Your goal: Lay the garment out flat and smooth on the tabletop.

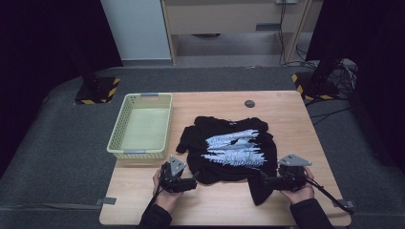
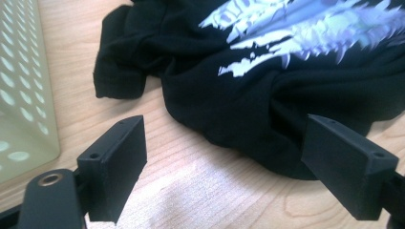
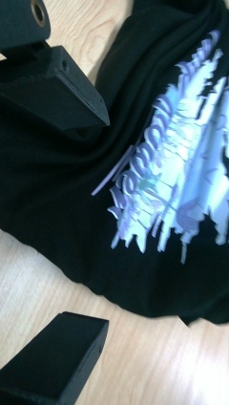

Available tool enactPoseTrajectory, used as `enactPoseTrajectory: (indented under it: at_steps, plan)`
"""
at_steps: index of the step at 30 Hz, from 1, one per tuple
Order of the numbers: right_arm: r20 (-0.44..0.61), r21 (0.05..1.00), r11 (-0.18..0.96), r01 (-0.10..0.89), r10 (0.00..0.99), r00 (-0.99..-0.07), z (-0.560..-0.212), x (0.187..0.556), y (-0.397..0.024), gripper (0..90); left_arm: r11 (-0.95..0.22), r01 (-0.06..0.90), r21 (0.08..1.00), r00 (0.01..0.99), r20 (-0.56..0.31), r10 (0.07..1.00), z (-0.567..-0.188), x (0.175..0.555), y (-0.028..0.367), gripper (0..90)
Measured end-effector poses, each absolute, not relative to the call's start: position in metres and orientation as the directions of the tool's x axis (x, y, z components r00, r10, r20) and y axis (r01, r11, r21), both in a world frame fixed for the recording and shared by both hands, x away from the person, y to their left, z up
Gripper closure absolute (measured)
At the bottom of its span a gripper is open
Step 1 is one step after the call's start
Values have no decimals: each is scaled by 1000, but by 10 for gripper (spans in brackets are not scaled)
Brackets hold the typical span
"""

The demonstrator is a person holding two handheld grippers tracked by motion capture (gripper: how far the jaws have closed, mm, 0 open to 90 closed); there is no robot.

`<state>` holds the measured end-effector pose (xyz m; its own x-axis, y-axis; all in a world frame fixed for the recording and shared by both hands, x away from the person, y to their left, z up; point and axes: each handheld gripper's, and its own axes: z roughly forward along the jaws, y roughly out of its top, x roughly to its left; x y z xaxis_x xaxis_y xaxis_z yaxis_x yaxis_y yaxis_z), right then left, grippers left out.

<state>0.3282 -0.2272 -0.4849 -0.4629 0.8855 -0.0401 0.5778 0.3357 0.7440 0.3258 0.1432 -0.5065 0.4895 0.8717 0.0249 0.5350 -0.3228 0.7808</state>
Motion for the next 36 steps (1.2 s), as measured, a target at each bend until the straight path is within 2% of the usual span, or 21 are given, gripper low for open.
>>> enactPoseTrajectory:
  at_steps: [13,20,23,36]
  plan:
    - [-117,650,439,621,865,-489,-505,332,-217,55,-391,549,739,507,77,858,-525,332,130,148]
    - [-110,611,442,657,869,-483,-513,335,-223,55,-407,562,720,509,86,856,-529,333,130,144]
    - [-143,599,467,651,862,-487,-515,335,-224,55,-417,559,717,511,98,854,-529,332,130,143]
    - [-144,572,480,666,857,-494,-518,335,-226,47,-433,562,705,502,125,855,-528,334,139,135]
